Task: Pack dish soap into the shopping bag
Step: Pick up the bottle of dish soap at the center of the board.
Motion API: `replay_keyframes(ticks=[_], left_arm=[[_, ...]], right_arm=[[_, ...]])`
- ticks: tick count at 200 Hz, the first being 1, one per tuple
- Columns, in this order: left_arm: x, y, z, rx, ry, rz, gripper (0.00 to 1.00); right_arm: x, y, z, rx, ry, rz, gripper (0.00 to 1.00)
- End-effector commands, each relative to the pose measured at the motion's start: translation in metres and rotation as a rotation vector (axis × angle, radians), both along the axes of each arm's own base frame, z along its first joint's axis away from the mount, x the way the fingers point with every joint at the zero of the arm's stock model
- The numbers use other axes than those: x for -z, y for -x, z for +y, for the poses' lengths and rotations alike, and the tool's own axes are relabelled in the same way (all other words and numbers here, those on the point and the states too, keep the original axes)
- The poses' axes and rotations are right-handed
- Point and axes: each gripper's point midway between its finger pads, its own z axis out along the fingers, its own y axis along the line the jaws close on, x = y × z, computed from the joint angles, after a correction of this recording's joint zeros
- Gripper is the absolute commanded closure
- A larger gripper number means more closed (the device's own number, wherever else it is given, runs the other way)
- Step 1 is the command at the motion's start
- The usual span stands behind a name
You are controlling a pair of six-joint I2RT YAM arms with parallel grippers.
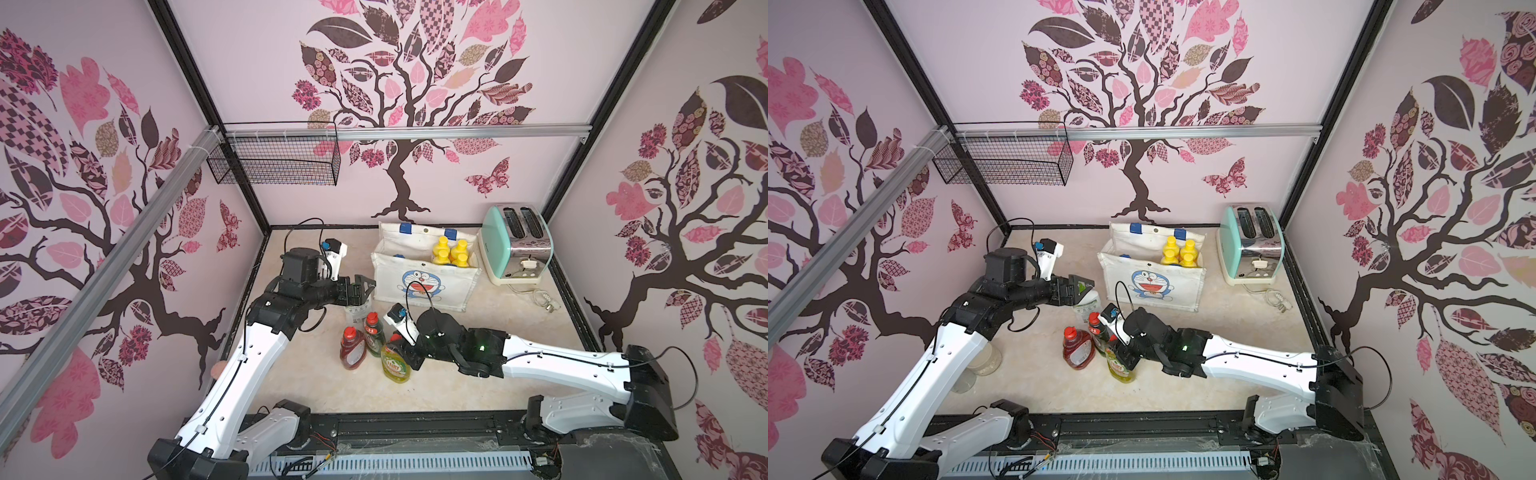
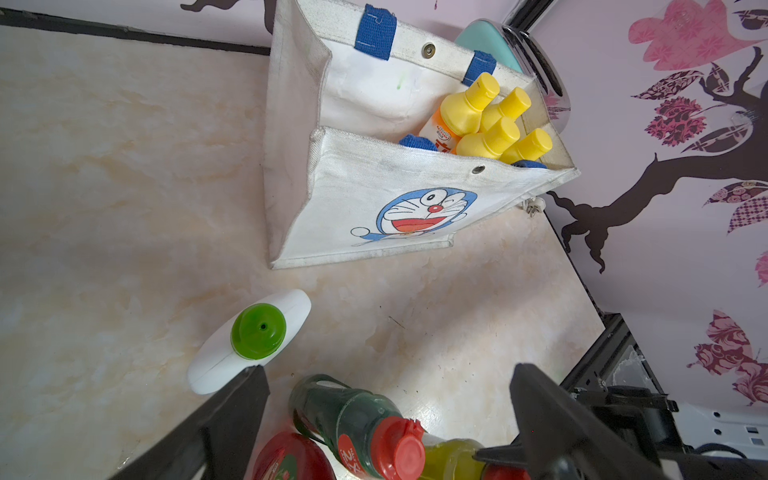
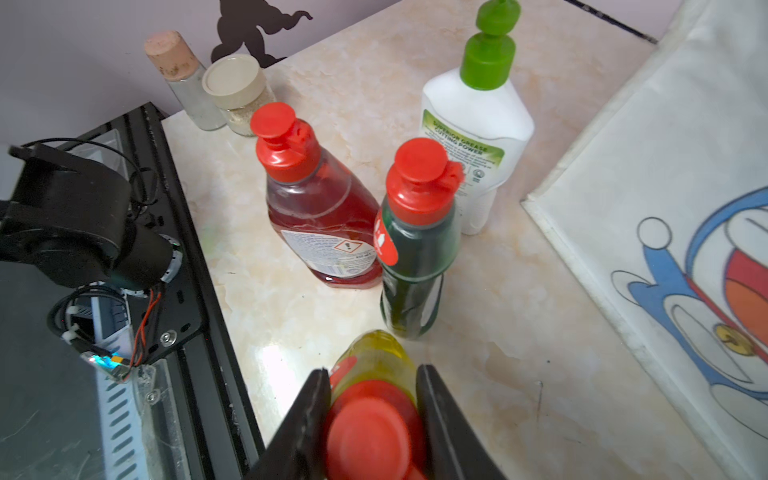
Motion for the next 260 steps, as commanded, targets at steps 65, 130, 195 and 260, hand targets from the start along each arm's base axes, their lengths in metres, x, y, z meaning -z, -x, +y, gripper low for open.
replay_keyframes(ticks=[65,130,195,260], left_arm=[[-0.015,-0.004,-0.008,0.037,0.04,-0.041,0.03],[-0.025,-0.01,-0.01,0.047,0.032,-0.069,0.03],[-0.033,-0.019,-0.011,0.06,0.001,-0.083,0.03],[-0.031,-0.022,-0.012,0.066,-0.009,-0.075,0.03]], right_arm=[[-0.116,-0.039,-0.014,0.163,-0.118,-0.209,1.0],[-0.167,-0.077,-0.031,0.253,-0.097,-0.216,1.0],[-0.216,-0.109,-0.034,0.334,-0.071,-0.282,1.0],[-0.279,-0.148,-0.033,0.383,-0.133,-0.369,1.0]])
